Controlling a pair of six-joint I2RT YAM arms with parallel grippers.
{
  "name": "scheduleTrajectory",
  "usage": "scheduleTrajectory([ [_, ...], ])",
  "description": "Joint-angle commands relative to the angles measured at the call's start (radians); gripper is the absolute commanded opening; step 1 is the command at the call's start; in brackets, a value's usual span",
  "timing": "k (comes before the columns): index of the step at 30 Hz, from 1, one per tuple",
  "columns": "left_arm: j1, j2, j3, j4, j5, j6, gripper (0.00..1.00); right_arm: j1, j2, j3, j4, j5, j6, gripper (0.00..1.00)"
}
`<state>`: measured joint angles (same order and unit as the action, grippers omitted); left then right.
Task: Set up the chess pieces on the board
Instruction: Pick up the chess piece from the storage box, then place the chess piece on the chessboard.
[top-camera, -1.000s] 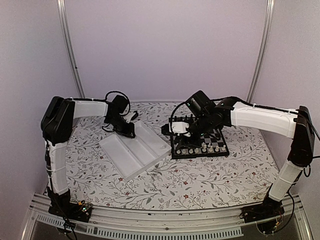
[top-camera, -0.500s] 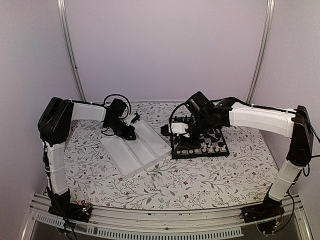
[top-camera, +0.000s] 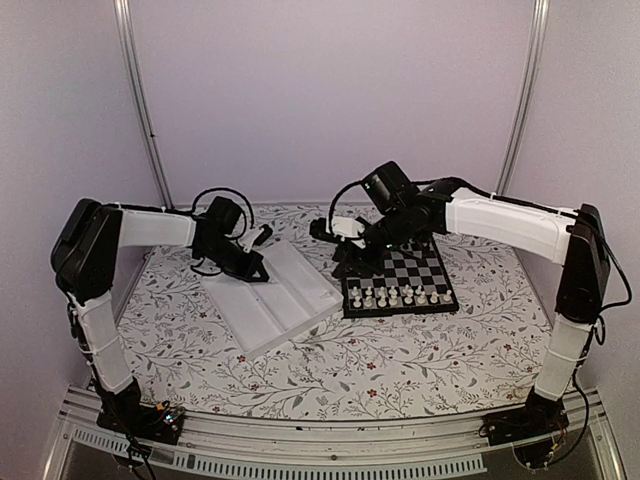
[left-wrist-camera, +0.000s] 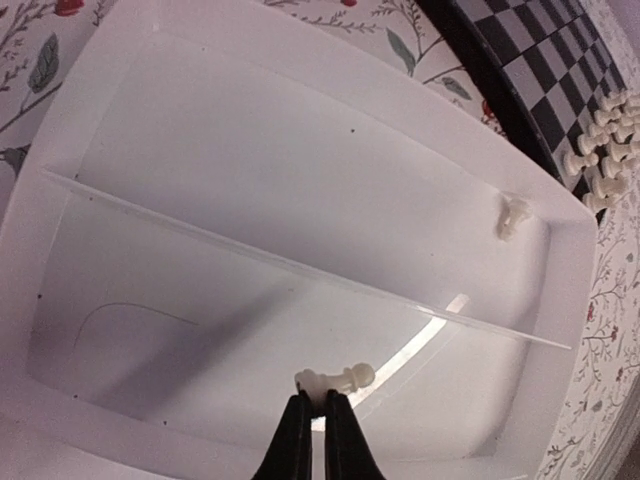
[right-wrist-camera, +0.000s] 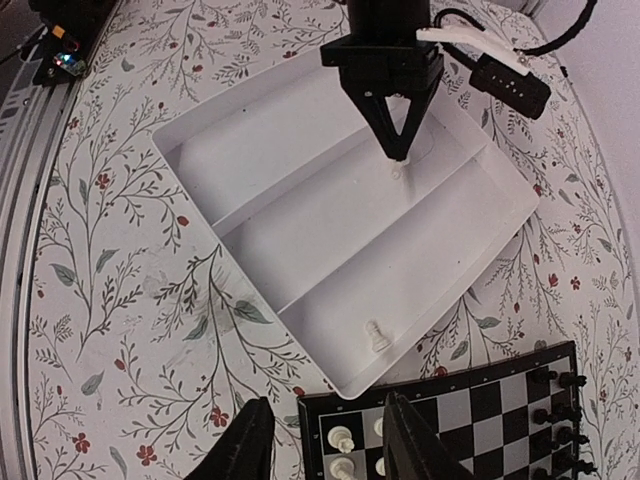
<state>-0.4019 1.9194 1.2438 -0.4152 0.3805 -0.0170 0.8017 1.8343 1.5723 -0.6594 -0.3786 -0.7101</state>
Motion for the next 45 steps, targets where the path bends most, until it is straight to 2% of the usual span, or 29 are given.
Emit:
scheduleTrajectory([
  [1,0.006,-0.058,-0.038,0.052,0.093,-0.061,0.0,-0.022,0.073,0.099,0.045,-0.077,0.106,0.41],
  [6,0.003,-0.127,-0.086,0.145,0.203,-0.175,0.01,-0.038,0.179,0.186,0.054,-0.178,0.239,0.41],
  [17,-0.059,-0.193,-0.14,0.305,0.344,-0.363,0.03,-0.03,0.276,0.262,0.18,-0.153,0.312,0.41],
  [36,-0.106,-0.193,-0.117,0.353,0.383,-0.415,0.03,-0.005,0.325,0.289,0.185,-0.188,0.334,0.41],
  [45,-0.106,-0.191,-0.119,0.356,0.386,-0.416,0.03,-0.005,0.333,0.284,0.187,-0.2,0.337,0.34],
])
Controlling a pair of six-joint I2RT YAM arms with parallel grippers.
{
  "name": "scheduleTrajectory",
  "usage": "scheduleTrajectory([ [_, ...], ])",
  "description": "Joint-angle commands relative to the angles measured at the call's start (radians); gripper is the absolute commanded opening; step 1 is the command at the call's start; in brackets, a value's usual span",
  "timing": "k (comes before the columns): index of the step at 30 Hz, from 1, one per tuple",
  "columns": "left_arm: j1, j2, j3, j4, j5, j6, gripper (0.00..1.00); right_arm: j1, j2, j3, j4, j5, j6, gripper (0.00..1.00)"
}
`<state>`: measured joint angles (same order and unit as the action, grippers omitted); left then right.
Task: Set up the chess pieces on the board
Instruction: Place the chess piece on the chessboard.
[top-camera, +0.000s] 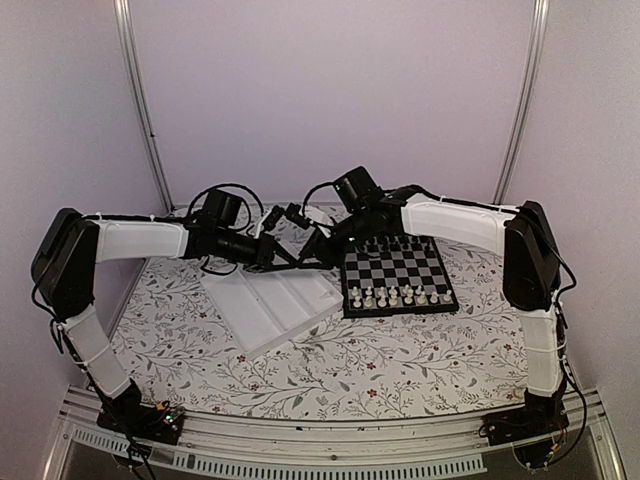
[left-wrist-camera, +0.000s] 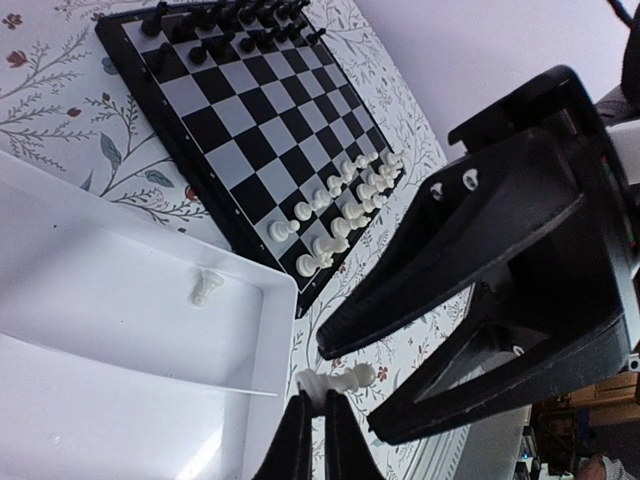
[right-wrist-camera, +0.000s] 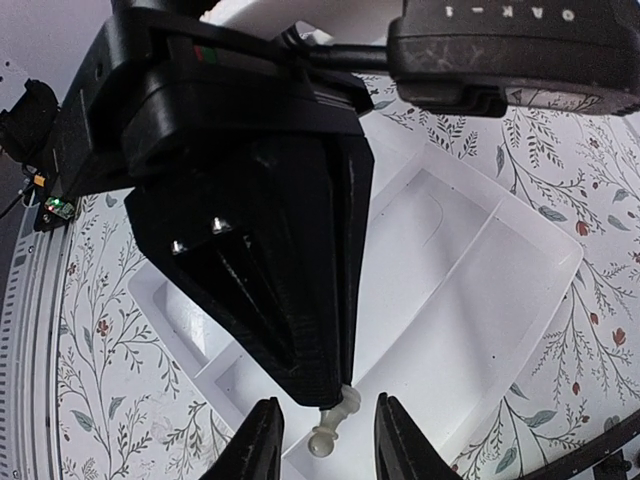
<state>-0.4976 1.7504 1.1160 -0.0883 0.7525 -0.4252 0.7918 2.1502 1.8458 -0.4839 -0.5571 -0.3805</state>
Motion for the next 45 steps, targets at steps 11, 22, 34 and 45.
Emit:
scheduleTrajectory([
  [11,-0.011,-0.024,0.008,0.031,0.012,-0.006,0.03,0.005,0.016,-0.005,0.015,-0.001,0.021,0.33],
  [22,-0.01,-0.027,0.004,0.04,0.011,-0.009,0.02,0.005,0.008,-0.023,0.024,0.01,0.029,0.3],
  [34,-0.01,-0.016,0.004,0.046,0.017,-0.022,0.07,0.004,0.004,-0.031,0.026,0.013,0.025,0.05],
  [45,0.004,-0.012,0.115,-0.122,-0.052,0.094,0.26,-0.089,-0.073,-0.066,-0.09,0.068,-0.041,0.0],
])
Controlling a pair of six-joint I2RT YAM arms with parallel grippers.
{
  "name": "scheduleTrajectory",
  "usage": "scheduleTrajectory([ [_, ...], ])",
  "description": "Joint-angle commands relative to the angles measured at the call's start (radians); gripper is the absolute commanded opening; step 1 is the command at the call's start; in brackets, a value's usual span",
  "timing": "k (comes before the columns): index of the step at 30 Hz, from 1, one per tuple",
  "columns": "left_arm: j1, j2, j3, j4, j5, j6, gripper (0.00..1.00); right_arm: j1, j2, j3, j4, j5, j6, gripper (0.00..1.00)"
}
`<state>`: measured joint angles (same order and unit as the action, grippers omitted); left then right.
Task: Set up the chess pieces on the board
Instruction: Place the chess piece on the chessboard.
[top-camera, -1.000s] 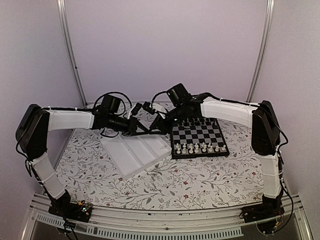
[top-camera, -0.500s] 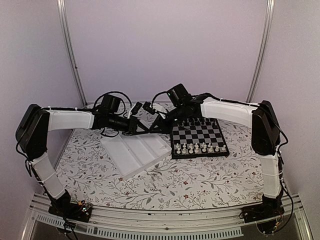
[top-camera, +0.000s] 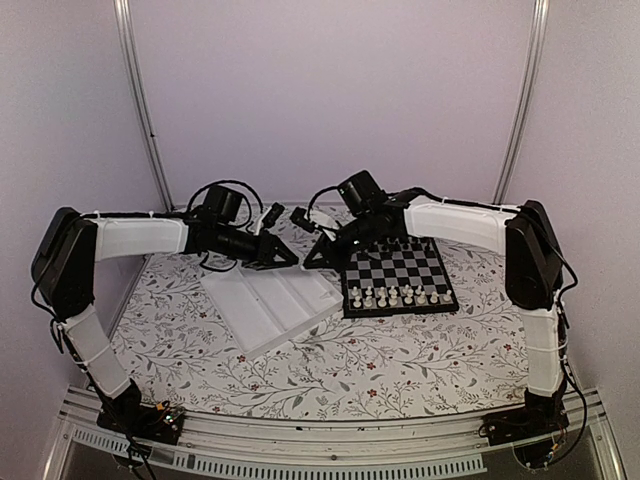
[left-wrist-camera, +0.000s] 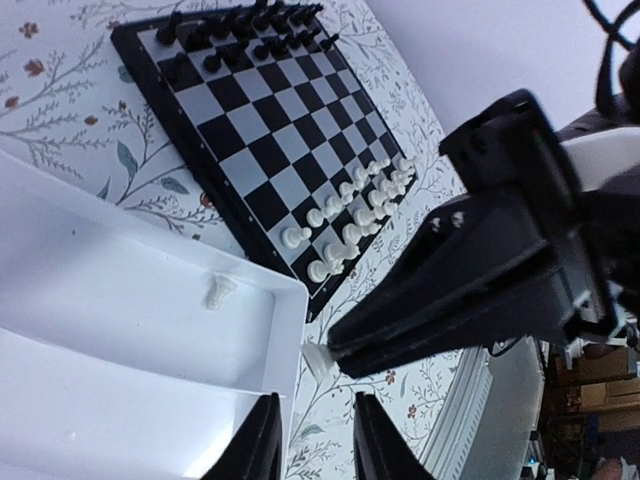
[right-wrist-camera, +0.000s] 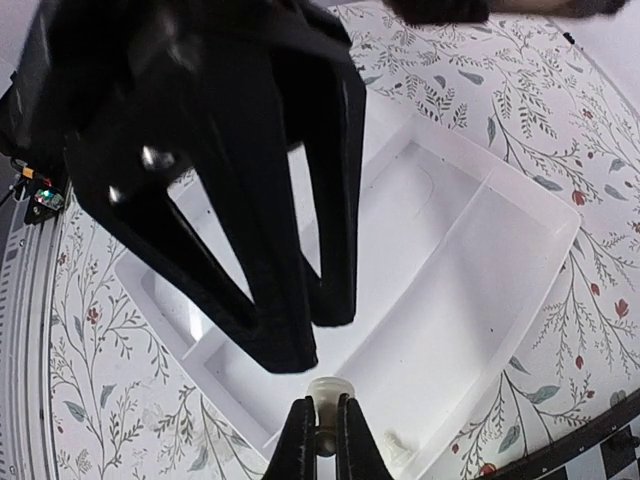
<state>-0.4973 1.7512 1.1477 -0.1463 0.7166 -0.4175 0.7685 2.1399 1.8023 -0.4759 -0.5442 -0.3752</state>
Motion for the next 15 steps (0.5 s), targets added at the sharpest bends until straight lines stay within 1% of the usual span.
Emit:
scheduleTrajectory([
  [1,0.005,-0.011,0.102,-0.096,-0.044,0.118,0.26,-0.088,-0.075,-0.025,-0.127,0.069,-0.07,0.0],
  [4,0.004,0.002,0.167,-0.199,-0.14,0.219,0.27,-0.163,-0.117,-0.051,-0.221,0.123,-0.133,0.0],
  [7,0.004,0.014,0.203,-0.259,-0.25,0.285,0.26,-0.234,-0.162,-0.076,-0.317,0.202,-0.19,0.0],
  [11,0.004,0.009,0.19,-0.243,-0.337,0.326,0.26,-0.318,-0.195,-0.077,-0.452,0.29,-0.266,0.0],
  [15,0.012,0.004,0.165,-0.212,-0.356,0.336,0.26,-0.362,-0.203,-0.085,-0.56,0.397,-0.315,0.0],
])
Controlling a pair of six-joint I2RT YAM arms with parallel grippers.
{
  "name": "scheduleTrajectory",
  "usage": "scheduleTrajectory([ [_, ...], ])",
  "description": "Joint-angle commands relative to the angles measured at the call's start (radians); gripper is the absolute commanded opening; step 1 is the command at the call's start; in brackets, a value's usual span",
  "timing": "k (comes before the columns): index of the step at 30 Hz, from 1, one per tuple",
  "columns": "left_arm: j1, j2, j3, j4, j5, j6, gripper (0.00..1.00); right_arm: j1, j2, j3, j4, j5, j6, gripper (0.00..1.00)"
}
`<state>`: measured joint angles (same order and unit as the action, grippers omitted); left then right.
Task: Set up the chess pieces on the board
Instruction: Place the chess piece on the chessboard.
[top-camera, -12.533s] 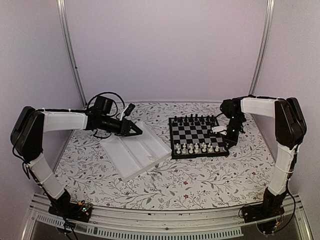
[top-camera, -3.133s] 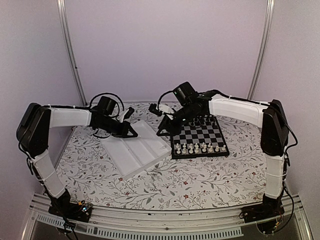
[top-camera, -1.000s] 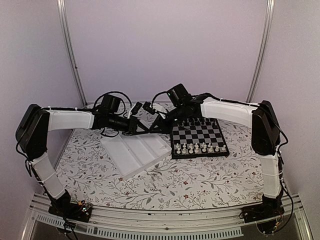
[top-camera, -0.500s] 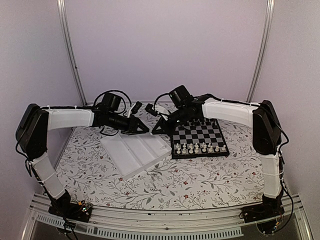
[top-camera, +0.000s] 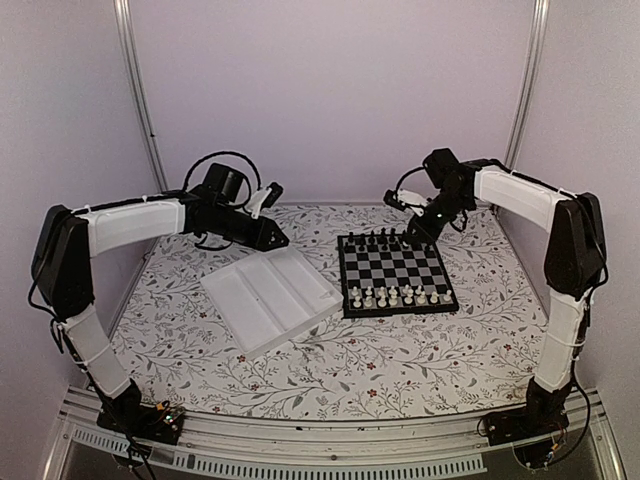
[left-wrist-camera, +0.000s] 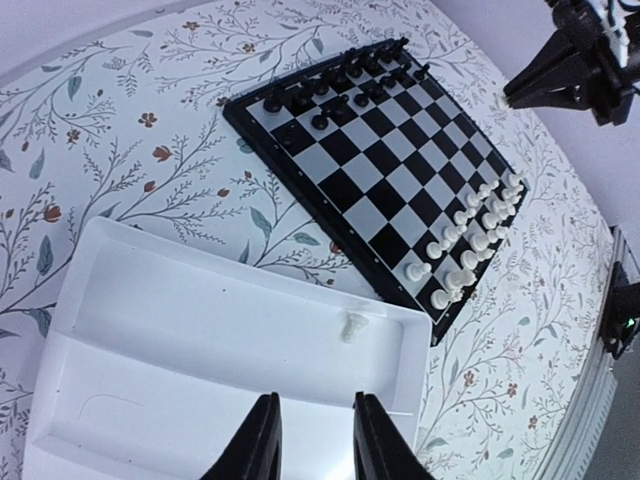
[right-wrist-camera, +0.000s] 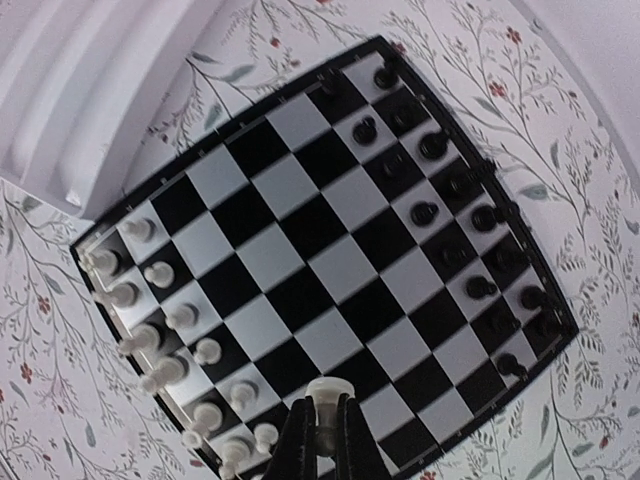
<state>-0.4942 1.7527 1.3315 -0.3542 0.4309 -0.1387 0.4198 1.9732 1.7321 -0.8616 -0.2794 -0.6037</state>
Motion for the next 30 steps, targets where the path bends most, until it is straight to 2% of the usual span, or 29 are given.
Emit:
scheduleTrajectory([
  [1,0.011,0.005,-0.022,-0.002,-0.074,0.06,0.26,-0.018,-0.035,-0.015,-0.199,0.162,-0.098,0.0],
  [5,0.02,-0.001,-0.048,0.004,-0.092,0.067,0.26,-0.02,-0.006,-0.027,-0.284,0.241,-0.127,0.0],
  [11,0.024,-0.01,-0.083,0.013,-0.114,0.067,0.26,-0.02,0.046,-0.027,-0.337,0.247,-0.135,0.0],
  [30,0.024,0.012,-0.08,0.0,-0.109,0.062,0.26,-0.02,0.163,-0.014,-0.317,0.181,-0.1,0.04],
])
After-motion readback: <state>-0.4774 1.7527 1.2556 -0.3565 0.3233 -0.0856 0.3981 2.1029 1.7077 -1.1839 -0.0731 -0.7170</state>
